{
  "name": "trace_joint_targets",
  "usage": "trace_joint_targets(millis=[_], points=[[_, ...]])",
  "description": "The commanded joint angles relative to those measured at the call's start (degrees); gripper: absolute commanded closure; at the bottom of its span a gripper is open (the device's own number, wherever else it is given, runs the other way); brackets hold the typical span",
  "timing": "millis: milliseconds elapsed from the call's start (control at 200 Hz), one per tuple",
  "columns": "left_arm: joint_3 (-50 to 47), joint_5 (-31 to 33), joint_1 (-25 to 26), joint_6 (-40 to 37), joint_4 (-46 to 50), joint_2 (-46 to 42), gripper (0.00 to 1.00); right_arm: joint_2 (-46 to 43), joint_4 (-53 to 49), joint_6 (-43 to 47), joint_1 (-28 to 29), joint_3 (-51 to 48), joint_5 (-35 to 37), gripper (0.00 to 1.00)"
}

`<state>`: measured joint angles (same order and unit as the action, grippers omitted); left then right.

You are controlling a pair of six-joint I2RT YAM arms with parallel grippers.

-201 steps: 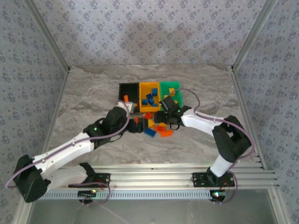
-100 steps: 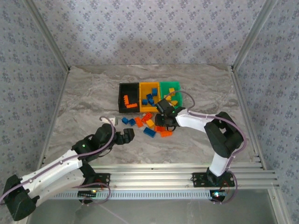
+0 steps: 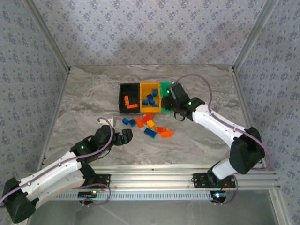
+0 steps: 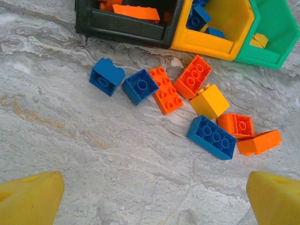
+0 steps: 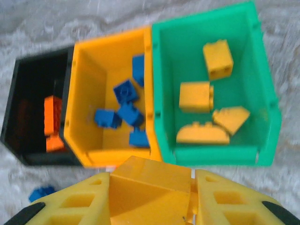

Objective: Sort the legos into containers by color

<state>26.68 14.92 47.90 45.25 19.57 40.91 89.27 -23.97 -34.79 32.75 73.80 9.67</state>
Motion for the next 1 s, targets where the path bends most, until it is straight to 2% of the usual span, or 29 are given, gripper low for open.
trace_joint_targets(millis=[0,130,295,350,470,595,795,994], points=[[1.0,1.6,-0.1,0.8,1.7,-1.0,0.01,7.2,-3.0,1.6,-2.3,5.7,1.1,0.62],[1.4,1.7,-0.2,0.7,2.0,-0.8,0.01,14.5,-4.8,1.3,-4.4,12.3,0.9,0.61],[2.2,2.0,-0.1,0.7,3.6,-0.1,0.00,18.1,-5.0,-0.1,-6.5,15.7,0.9,0.57],[2.3,2.3,-0.1,0.8,3.9,-0.1,0.00,18.4,-4.1,-0.6,-7.1,15.7,0.0,0.52],[2.4,2.4,-0.1,0.8,3.9,-0.2,0.01,18.1,-2.9,-0.1,-7.7,16.8,-1.1,0.32],[3.4,3.3,-0.2,0.1,4.8,-0.2,0.01,15.1,-2.9,0.8,-7.3,16.3,-0.9,0.27],[6.0,2.9,-1.9,-3.8,4.6,2.3,0.01,4.3,1.6,-0.6,-3.9,6.0,-0.6,0.25],[7.9,-1.6,-7.2,-7.3,-3.7,13.7,0.12,-7.9,8.9,-4.5,3.9,-11.8,3.4,0.25]])
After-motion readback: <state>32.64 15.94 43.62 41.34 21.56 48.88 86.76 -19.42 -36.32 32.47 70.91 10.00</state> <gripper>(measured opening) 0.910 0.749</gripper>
